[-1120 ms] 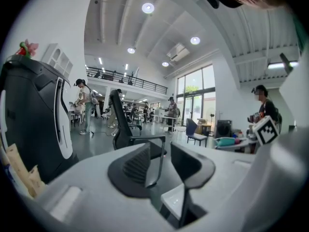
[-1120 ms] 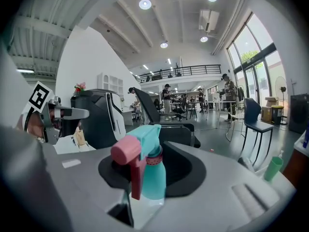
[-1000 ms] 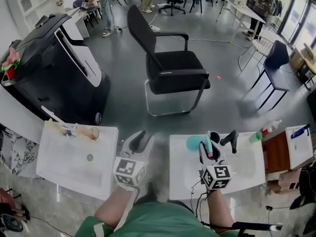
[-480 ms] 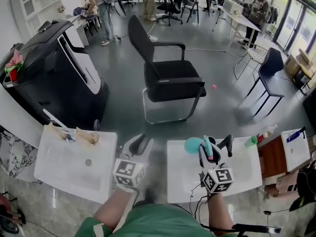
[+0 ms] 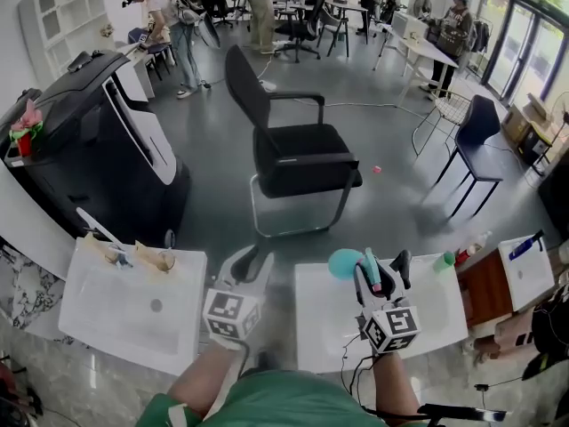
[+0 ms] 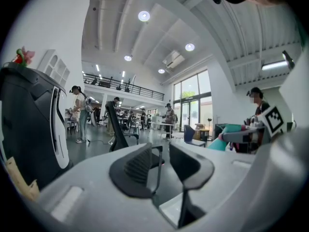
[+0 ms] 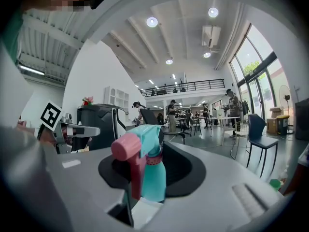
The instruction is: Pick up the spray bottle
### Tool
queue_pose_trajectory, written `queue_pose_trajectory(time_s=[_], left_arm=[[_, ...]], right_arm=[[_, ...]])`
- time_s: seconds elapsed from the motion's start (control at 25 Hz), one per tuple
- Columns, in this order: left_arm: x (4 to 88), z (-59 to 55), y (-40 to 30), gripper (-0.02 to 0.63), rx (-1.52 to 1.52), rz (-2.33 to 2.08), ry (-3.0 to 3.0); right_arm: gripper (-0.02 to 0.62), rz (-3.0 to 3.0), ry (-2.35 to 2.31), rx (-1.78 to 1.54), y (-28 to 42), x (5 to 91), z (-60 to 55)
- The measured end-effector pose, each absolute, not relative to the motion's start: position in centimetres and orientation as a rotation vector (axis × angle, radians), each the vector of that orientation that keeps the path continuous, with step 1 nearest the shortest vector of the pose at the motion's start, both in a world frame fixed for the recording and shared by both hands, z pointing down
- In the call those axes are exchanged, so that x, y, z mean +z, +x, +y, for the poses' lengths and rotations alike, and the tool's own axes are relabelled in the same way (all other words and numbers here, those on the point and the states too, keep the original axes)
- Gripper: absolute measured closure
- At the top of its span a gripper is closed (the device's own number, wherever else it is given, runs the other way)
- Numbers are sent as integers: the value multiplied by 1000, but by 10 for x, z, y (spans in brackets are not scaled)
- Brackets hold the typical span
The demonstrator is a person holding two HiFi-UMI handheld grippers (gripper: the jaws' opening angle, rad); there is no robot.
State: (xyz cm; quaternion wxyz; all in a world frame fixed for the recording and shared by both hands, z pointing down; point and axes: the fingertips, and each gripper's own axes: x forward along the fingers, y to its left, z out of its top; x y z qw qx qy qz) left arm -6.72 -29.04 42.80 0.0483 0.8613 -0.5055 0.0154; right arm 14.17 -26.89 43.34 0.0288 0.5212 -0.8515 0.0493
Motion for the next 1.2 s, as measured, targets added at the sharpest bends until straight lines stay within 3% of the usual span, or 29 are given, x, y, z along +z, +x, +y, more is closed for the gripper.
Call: queue_pose_trajectory(time_s=[1.2], left_arm=[[394, -297, -43, 497, -38, -1473, 2722]], right_arm=[[463, -2612, 1665, 66, 160, 405, -248]])
